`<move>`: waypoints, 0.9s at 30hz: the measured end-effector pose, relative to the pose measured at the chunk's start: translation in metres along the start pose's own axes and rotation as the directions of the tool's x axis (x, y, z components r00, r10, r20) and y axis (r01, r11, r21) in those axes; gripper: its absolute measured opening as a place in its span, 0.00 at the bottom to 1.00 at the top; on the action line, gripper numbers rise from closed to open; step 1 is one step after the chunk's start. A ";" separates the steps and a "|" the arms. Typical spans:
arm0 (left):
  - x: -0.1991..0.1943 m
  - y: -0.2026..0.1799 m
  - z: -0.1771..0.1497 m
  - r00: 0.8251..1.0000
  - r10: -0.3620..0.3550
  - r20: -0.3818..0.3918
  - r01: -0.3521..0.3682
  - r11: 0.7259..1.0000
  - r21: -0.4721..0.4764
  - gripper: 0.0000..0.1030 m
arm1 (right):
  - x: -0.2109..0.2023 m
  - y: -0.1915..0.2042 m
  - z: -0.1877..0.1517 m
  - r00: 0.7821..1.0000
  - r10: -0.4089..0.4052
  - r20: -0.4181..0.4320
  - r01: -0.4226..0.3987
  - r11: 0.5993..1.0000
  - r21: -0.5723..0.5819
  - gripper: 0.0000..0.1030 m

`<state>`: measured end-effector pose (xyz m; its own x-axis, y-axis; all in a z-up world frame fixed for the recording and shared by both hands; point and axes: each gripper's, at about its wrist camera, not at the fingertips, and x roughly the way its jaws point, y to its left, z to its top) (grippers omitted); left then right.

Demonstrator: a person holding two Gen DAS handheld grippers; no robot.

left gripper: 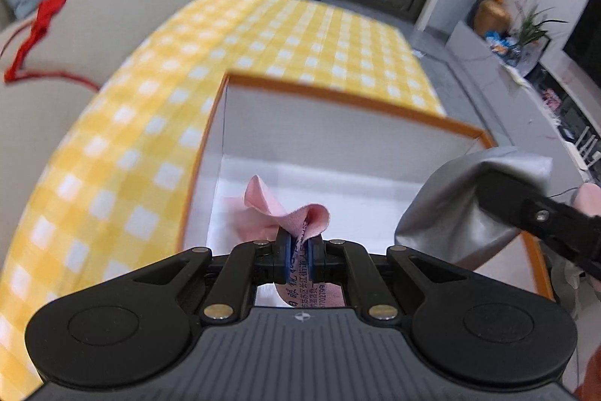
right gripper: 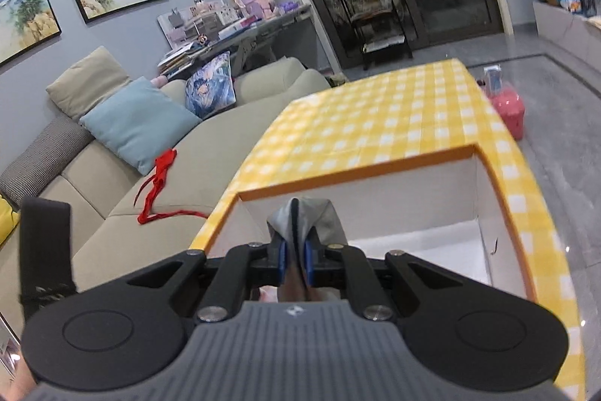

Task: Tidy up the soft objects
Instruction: 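Open the left tool over the orange box while the right tool releases the grey fabric inside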

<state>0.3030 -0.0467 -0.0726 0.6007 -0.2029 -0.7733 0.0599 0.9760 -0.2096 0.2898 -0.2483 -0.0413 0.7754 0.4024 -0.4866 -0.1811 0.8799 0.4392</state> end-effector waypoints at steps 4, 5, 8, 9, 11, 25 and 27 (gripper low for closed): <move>0.015 -0.004 -0.005 0.999 0.029 -0.026 -0.028 1.000 0.007 0.08 | 0.010 -0.005 -0.003 1.000 0.025 -0.013 -0.025 1.000 0.010 0.08; 0.017 -0.006 -0.006 0.998 0.046 -0.035 -0.046 0.999 0.008 0.09 | 0.014 -0.003 -0.004 1.000 0.023 -0.017 -0.023 1.000 -0.001 0.08; 0.018 -0.009 -0.011 0.994 0.096 -0.043 -0.096 0.995 -0.005 0.10 | 0.025 -0.002 -0.007 0.999 0.032 -0.029 -0.033 0.999 -0.032 0.08; 0.019 -0.008 -0.012 0.993 0.107 -0.047 -0.107 0.994 -0.008 0.12 | 0.027 -0.003 -0.008 0.999 0.037 -0.037 -0.038 0.999 -0.028 0.08; 0.020 -0.005 -0.013 0.990 0.124 -0.061 -0.126 0.991 -0.035 0.13 | 0.028 -0.007 -0.012 0.998 0.049 -0.034 -0.049 0.999 0.002 0.08; 0.008 -0.022 -0.016 0.997 0.059 -0.040 -0.057 0.998 0.038 0.80 | 0.029 -0.017 -0.016 0.994 0.093 -0.049 -0.087 0.990 0.107 0.08; 0.001 -0.024 -0.018 0.999 0.016 -0.028 -0.015 0.999 0.042 0.85 | 0.028 -0.016 -0.015 0.994 0.097 -0.045 -0.092 0.991 0.101 0.09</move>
<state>0.2876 -0.0714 -0.0793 0.5794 -0.1895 -0.7927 0.0848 0.9813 -0.1726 0.3059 -0.2477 -0.0734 0.7258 0.4972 -0.4755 -0.1898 0.8091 0.5562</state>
